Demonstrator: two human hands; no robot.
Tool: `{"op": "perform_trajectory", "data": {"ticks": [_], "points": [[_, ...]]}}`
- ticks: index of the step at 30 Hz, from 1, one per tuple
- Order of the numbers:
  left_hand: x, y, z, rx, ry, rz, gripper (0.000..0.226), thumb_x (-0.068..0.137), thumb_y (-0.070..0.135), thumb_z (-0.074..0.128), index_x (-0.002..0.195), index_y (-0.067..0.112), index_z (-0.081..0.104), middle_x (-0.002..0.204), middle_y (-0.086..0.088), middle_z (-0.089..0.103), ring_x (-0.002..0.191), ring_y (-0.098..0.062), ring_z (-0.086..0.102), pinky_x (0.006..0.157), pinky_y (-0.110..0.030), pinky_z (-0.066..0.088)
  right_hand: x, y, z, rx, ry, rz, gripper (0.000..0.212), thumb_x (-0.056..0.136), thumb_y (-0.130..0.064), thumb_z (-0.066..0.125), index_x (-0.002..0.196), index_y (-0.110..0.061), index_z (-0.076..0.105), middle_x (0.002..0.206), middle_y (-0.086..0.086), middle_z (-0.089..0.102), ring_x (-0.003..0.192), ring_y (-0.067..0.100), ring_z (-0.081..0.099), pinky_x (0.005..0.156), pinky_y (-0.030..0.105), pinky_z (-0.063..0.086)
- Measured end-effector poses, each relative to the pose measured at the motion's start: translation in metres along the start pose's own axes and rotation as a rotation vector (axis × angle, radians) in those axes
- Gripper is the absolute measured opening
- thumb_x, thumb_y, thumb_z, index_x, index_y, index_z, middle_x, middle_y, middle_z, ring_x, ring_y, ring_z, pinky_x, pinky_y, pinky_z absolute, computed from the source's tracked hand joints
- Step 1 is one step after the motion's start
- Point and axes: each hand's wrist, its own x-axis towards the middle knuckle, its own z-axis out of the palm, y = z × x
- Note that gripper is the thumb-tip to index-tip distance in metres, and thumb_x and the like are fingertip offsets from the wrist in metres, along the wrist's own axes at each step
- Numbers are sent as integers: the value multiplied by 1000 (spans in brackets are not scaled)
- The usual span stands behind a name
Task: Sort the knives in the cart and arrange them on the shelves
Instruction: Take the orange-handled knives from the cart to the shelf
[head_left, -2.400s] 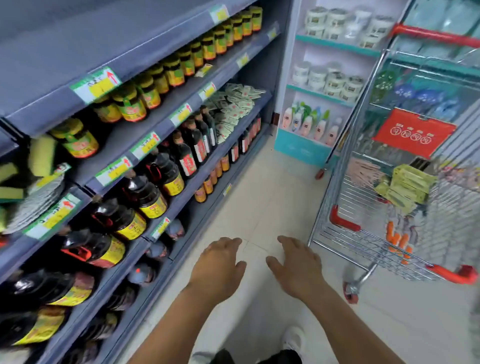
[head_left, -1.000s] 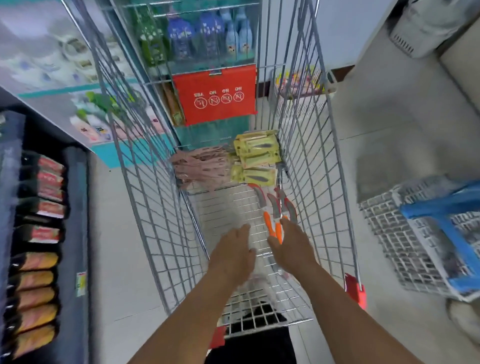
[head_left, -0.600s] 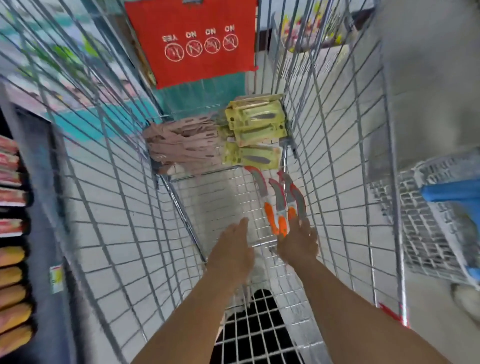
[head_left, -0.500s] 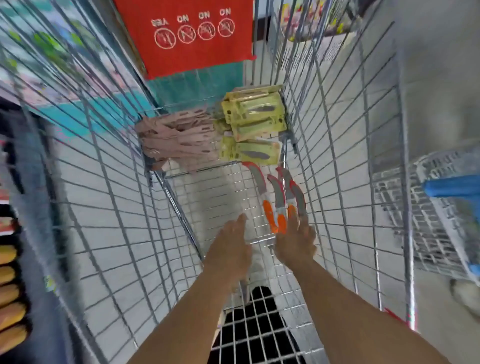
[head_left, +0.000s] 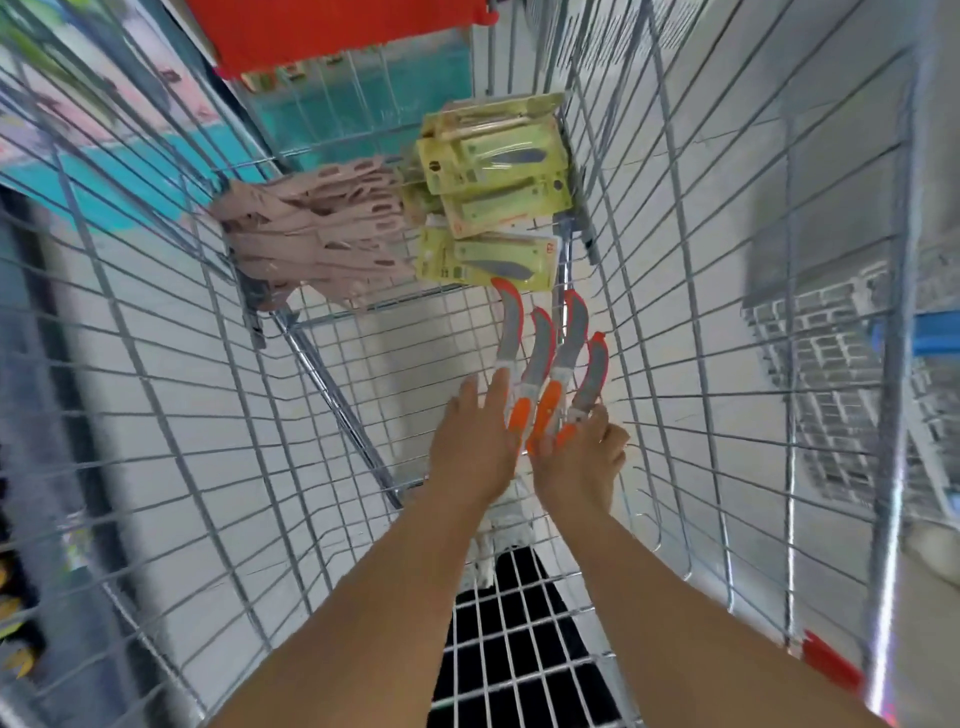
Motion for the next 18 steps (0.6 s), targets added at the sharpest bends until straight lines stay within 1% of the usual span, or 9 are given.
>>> {"op": "perform_trajectory", "data": {"ticks": [1,3,6,9,10,12,13,15,18], "points": [[3,3,4,29,2,11,61,98,41,41,149,27,11,154,-11,18,134,-33,27,106,-42,32,0,1,1,2,-18,1,73,85,-35,63,142,-16,20,135,12,27,121,34,32,90,43,38],[7,5,11,70,24,18,68,95,34,47,150,23,9,150,-13,23,131,-32,28,103,-40,34,3,2,1,16,-39,-6,79,81,-38,67,142,-16,20,133,12,29,119,34,35,89,42,40],[10,4,15,79,62,-7,67,95,36,47,149,22,11,143,-13,31,126,-32,34,97,-41,39,12,-2,-3,25,-49,-13,80,81,-34,65,143,-17,18,133,13,30,117,35,41,93,45,44],[8,6,17,98,83,-11,72,90,35,53,148,20,12,141,-13,31,122,-32,35,95,-40,39,14,-6,-4,-42,-32,-34,77,82,-26,63,144,-17,18,134,12,32,115,33,40,88,41,40],[7,7,18,107,86,-4,74,90,37,52,148,18,11,141,-13,29,121,-32,34,95,-39,39,14,-7,-4,-51,-26,-29,76,82,-25,63,144,-17,19,135,12,31,116,32,39,85,40,38],[5,9,22,131,88,8,74,92,40,48,149,15,7,142,-12,26,121,-31,33,96,-38,37,13,-10,-3,-71,-31,-23,78,82,-31,65,143,-18,19,136,11,30,119,31,36,86,40,40],[5,8,24,148,85,7,74,93,37,48,149,14,5,142,-12,26,122,-30,32,97,-37,37,13,-10,-4,-84,-38,-23,80,82,-33,67,143,-17,18,136,11,30,120,31,36,87,41,41],[8,5,26,173,79,-17,79,92,29,51,150,12,-1,141,-13,26,122,-30,32,97,-36,37,14,-10,-5,-106,-46,-23,80,81,-33,68,142,-14,19,136,11,30,120,33,37,87,42,43],[12,-1,24,201,80,-75,86,89,18,54,148,6,-8,142,-14,24,121,-30,33,97,-36,39,16,-11,-8,-144,-67,-18,71,82,-26,65,137,-8,24,133,14,30,115,34,39,84,41,44]]}}
